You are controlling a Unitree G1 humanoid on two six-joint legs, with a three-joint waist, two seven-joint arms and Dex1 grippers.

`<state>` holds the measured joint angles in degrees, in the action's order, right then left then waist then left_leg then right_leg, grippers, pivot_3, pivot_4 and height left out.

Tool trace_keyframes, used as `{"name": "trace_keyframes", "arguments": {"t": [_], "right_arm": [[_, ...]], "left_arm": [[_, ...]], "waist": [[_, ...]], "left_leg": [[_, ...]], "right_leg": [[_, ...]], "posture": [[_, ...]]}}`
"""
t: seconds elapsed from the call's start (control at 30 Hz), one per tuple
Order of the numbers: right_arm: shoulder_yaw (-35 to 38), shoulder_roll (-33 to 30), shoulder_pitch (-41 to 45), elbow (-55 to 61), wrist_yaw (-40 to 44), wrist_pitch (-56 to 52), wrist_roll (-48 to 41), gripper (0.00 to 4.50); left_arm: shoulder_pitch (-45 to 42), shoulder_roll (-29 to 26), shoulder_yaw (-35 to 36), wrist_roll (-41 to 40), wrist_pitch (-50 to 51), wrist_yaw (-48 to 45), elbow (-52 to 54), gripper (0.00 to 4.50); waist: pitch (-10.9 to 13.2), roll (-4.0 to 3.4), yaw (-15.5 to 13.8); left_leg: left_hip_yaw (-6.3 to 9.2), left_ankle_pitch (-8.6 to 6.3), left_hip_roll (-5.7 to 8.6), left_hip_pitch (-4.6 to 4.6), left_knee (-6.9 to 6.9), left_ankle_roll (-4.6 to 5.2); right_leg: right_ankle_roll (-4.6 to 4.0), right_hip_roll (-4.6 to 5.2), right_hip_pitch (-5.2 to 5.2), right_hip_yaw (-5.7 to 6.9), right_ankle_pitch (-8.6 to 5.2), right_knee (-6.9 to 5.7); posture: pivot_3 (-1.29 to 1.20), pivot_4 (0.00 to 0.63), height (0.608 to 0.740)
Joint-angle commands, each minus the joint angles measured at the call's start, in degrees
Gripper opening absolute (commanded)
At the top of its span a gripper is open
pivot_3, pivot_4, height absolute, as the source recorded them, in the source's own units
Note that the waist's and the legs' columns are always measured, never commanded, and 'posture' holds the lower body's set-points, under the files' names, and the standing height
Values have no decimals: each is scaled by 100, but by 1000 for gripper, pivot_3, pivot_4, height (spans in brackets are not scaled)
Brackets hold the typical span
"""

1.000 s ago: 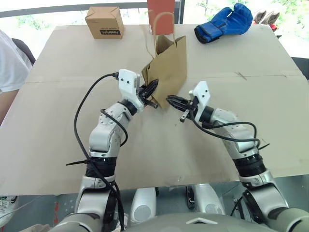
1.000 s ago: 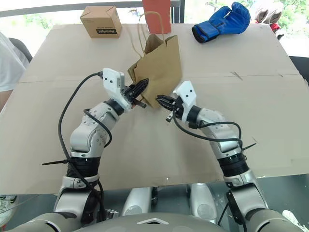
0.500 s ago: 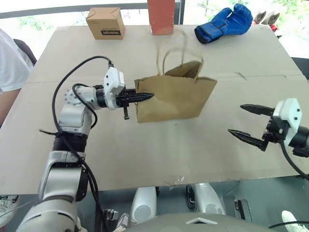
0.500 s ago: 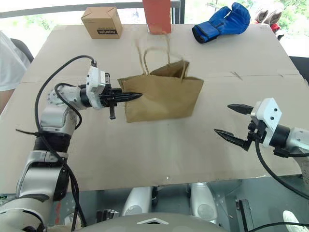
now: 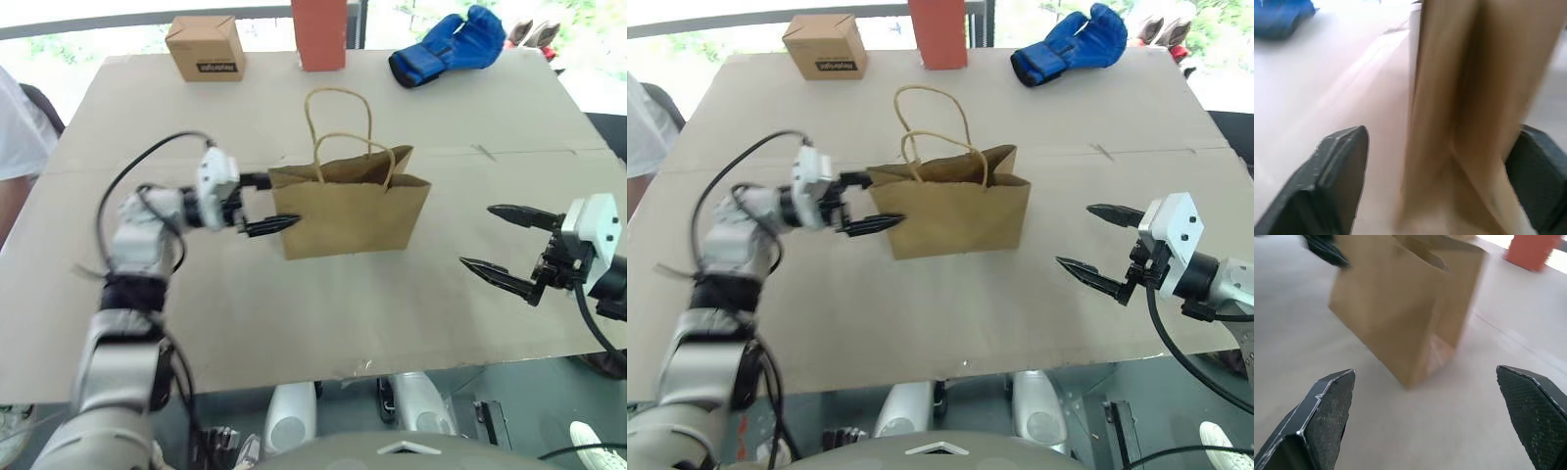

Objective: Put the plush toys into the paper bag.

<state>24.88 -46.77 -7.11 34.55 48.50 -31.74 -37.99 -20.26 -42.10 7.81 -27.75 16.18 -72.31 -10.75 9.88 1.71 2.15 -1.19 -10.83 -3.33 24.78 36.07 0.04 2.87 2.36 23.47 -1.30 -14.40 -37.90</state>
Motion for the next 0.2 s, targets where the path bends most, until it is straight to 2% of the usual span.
{"name": "trace_keyframes", "arguments": {"t": [0.03, 0.13, 0.2], "right_arm": [[643, -35, -323, 320, -90, -158, -239, 4500], [904, -43, -683, 422, -80, -225, -241, 4500], [911, -44, -759, 396, -88, -198, -208, 4500]], "left_arm": [[1008, -207, 764, -800, 1245, 720, 1660, 4431], [2279, -225, 1413, -1148, 1779, 1079, 2647, 4431], [2799, -97, 1684, -1172, 1724, 1231, 2858, 4431]], "waist": [[1, 1, -30], [1, 1, -127], [0, 0, -134]], "left_leg": [[2, 0, 0, -1, -3, 0], [8, 1, -6, -1, 7, -3], [-4, 0, -21, -12, 11, -4]], "right_leg": [[-1, 2, -1, 6, -1, -1], [-5, 5, -2, 19, -22, -1], [-4, 25, -8, 16, -25, 0]], "posture": [[0, 150, 740], [0, 150, 740], [0, 150, 740]]}}
